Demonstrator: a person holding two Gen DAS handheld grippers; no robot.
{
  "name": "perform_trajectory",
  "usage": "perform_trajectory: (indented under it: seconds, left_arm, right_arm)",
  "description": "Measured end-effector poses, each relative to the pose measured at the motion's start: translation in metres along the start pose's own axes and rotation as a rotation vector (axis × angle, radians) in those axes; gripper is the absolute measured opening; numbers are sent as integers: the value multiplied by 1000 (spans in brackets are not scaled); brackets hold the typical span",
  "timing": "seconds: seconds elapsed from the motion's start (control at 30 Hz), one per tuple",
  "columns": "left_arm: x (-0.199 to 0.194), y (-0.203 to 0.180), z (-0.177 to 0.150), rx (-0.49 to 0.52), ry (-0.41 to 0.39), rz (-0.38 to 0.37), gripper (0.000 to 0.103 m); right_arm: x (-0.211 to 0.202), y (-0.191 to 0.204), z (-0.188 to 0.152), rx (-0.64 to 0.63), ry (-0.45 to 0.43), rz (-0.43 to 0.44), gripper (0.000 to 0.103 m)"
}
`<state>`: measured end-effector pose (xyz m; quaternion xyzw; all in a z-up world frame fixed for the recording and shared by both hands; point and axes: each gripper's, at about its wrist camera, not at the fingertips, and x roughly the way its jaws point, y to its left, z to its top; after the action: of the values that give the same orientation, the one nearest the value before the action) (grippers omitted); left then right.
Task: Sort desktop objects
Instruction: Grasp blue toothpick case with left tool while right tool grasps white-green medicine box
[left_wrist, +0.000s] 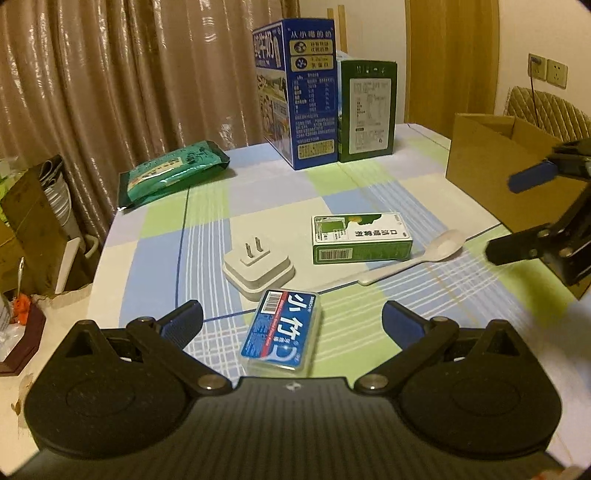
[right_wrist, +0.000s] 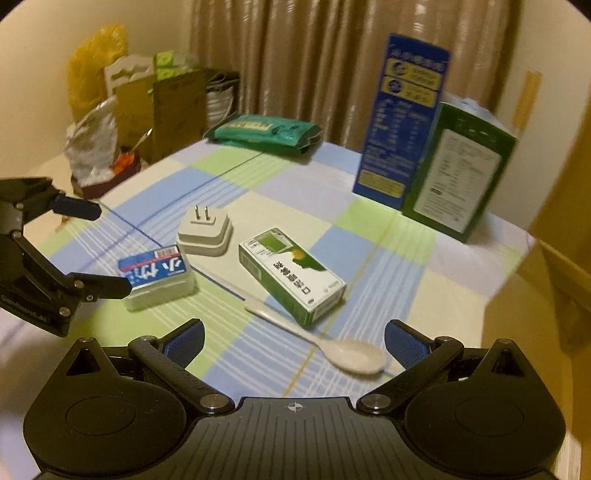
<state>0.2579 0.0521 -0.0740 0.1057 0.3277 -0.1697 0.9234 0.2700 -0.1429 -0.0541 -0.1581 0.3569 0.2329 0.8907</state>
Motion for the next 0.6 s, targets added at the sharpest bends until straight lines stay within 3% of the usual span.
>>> perform_trajectory:
  seconds: [0.37,0.43,0.57,0.6]
  left_arm:
    - [57,14,-2,1,104,-57,77]
    - [64,16,-4,0,118,-55,77]
    - [73,22,-7,-42,153,-55,55]
    - [74,24,-7,-63,155,-54,54]
  right_arm:
    - [67,-8,15,-192,54,42,101]
    - [79,-8,16,-219,68,47,101]
    - [102,-17,22,-223,80,51,101]
    - [107,-19,23,-219,84,52,101]
